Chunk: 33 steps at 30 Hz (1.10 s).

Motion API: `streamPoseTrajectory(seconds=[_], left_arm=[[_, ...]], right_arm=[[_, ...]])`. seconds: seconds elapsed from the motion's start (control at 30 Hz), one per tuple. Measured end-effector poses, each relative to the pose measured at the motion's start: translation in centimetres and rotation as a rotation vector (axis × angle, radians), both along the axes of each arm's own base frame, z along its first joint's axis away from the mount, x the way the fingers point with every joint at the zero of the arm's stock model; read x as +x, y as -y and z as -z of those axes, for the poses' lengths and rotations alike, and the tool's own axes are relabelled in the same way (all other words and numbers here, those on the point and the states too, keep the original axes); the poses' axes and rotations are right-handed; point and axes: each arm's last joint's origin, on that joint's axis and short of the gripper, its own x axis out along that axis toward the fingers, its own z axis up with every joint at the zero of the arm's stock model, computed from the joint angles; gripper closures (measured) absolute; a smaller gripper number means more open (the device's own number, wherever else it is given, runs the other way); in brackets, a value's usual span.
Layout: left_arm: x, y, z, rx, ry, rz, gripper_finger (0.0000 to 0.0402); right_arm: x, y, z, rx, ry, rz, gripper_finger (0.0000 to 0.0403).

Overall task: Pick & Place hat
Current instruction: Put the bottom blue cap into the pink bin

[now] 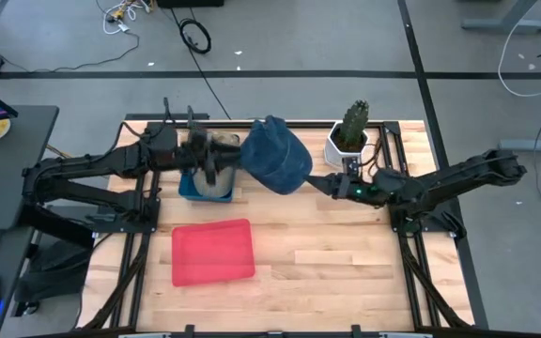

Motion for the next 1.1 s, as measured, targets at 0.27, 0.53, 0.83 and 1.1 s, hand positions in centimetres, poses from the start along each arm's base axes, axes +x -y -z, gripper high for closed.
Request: streamPoseTrajectory(seconds=[0.27, 0.53, 0.83, 1.1], left_arm=[[-0.5, -2.1, -0.1, -0.39, 0.112, -0.091, 0.0264], [-0.2, -2.4, 0.2, -0.583, 0.076, 0.139, 0.0246], [-0.2, -2.2, 0.2, -0.617, 0.066, 0.186, 0.0166], [0.9, -2.7, 1.1, -0.622, 0.038, 0.158, 0.0126]], right_arm=[[-1.9, -0.1, -1.2, -0.091, -0.013, -0.15, 0.0403], [-2.4, -0.3, -1.6, -0.133, 0.01, -0.227, 0.0403], [-2.4, -0.3, -1.8, -0.149, 0.034, -0.28, 0.0403], [-2.3, 0.1, -2.0, -0.164, 0.056, -0.295, 0.0403]])
